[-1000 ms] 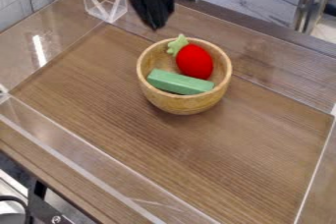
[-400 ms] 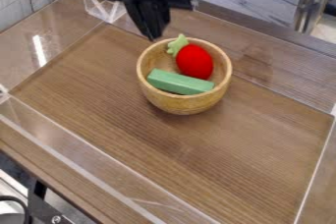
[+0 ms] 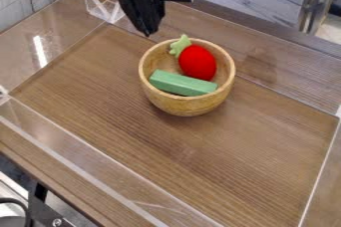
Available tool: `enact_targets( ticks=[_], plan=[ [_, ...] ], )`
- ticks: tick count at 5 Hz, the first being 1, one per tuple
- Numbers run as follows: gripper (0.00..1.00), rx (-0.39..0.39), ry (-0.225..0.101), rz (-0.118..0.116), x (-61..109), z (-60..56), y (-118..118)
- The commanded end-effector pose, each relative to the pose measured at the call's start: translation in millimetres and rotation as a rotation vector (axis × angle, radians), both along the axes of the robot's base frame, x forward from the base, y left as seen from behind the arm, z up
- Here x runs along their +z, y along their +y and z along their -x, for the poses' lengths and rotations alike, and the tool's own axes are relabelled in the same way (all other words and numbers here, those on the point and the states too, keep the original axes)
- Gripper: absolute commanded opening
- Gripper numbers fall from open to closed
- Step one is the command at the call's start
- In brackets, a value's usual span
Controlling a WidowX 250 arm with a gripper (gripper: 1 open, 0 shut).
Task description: Move the red fruit to the left
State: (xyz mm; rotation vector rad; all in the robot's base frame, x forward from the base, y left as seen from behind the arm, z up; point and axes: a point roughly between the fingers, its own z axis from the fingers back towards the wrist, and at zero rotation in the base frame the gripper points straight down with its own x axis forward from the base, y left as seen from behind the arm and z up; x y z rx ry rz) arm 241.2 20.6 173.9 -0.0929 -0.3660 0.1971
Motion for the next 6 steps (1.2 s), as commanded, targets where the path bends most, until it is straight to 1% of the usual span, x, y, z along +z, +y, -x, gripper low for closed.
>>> enact_targets(
  ticks=[1,2,4,5,6],
  plan=[
    [0.0,0.018,-0.033,-0.007,19.0,-1.6,-11.9],
    [0.0,0.045,-0.033,-0.006,29.5,-1.8,-19.6],
    [0.0,0.095,-0.029,-0.004,38.5,2.6,-20.8],
    [0.0,0.051,-0.026,0.0,45.0,7.9,-19.1],
    [0.0,0.002,-0.018,-0.002,47.4,14.9,-20.5]
  ],
)
